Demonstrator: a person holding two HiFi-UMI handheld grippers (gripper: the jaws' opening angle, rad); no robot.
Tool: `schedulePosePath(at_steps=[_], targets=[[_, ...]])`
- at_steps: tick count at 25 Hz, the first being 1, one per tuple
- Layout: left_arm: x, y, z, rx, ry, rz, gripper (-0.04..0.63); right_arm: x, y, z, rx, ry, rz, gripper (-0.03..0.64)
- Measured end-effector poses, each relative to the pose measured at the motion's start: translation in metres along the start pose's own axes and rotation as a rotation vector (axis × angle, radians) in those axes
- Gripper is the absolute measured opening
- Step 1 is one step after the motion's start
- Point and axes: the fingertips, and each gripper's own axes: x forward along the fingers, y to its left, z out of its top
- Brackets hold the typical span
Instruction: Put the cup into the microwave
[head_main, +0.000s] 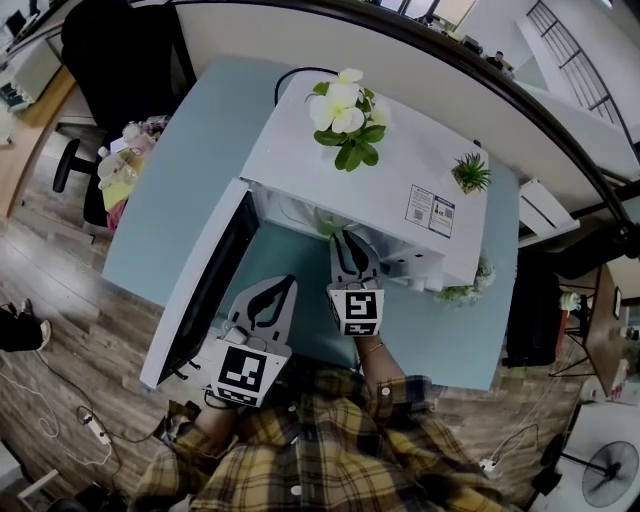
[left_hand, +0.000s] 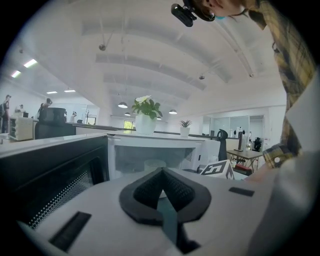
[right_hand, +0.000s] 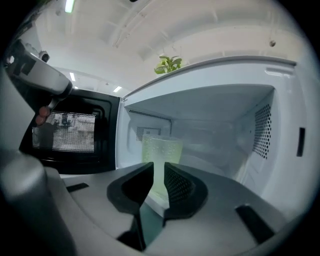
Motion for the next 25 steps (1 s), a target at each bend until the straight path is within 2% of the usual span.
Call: schedulePosePath(at_steps=[8,16,25], targets=[[-0.005,0.007,0.002,0.001,-0.006,0.015,-0.011,0.008,0.001,0.002,-0.017,0.010,-0.003,0.005],[-0.005,0.012,0.004,-0.002,-0.009,0.013,-0.011,0.006,0.003,0.004,-0.019,0.014,0.003,0.003],[-0.003,0.018,0.009,-0.012,-0.013,0.014,-0.011,-0.012,0.001,0.010,0.026,0.025,0.019,0.003]])
